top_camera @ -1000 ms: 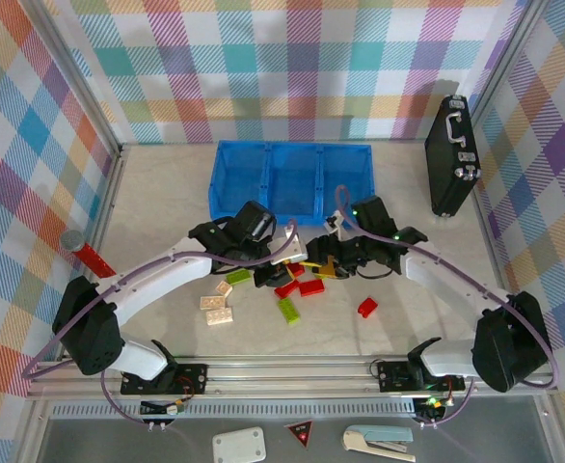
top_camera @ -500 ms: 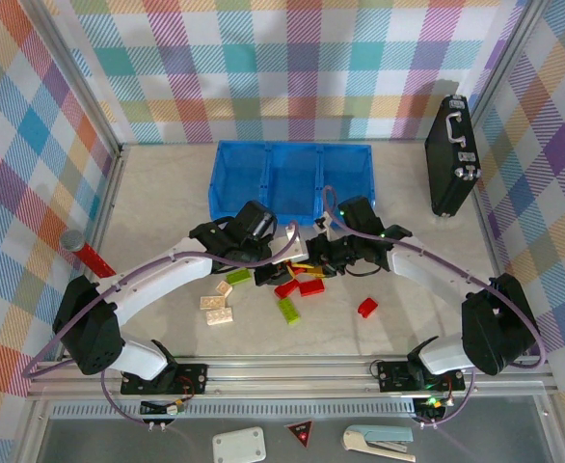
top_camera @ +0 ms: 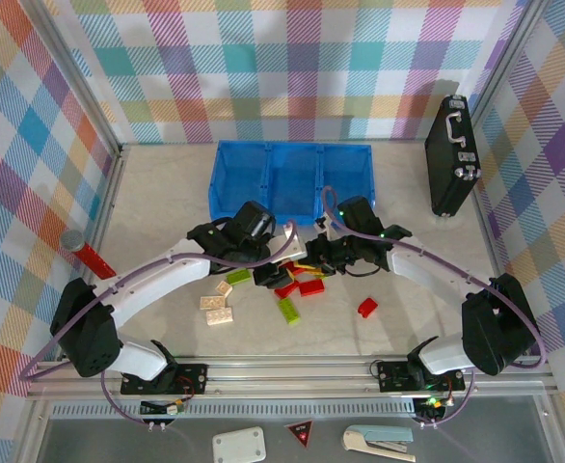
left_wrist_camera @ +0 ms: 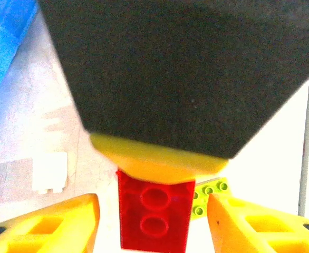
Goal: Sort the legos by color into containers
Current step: Place the lego in the container.
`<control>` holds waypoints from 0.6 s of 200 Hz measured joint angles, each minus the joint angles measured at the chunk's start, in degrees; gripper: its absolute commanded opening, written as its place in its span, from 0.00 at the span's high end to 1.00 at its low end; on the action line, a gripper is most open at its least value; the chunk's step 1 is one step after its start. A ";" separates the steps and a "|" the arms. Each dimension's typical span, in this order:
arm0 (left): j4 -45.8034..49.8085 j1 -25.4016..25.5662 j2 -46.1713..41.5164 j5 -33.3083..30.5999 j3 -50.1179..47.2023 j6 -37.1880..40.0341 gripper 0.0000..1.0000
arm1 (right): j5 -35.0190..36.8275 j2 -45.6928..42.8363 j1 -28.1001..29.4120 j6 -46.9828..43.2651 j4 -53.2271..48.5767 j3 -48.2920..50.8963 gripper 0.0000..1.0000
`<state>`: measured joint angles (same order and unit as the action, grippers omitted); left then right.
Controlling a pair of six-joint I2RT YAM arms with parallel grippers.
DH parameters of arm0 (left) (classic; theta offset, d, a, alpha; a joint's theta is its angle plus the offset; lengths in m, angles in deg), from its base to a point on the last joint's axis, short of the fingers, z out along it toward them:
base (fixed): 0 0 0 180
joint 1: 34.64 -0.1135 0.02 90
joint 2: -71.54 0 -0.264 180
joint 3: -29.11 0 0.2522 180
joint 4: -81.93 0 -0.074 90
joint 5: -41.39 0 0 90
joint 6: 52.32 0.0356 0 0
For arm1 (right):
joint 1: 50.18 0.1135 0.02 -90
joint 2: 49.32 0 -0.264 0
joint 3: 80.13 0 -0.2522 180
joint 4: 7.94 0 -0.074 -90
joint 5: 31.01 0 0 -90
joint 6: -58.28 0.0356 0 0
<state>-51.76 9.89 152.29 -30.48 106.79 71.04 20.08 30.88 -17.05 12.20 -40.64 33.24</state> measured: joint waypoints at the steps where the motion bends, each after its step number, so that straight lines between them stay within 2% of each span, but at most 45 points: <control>1: 0.02 0.00 -0.07 -0.04 0.00 -0.09 0.42 | 0.09 0.00 -0.02 -0.02 -0.09 -0.04 0.68; 37: 0.31 0.00 -4.24 -3.63 -0.04 -3.91 0.42 | 3.74 -0.02 -2.27 -2.95 -4.44 -2.84 0.69; 83: 0.98 -0.74 -9.62 -14.36 -0.94 -14.80 0.34 | 11.58 0.00 -11.08 -8.57 -12.04 -9.29 0.69; 120: 3.45 -2.82 -12.52 -19.78 -1.95 -20.79 0.27 | 19.47 3.10 -16.94 -13.38 -16.70 -17.42 0.69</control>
<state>-48.30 7.07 139.76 -50.26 104.85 50.26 39.55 33.99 -33.99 -1.18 -57.34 15.82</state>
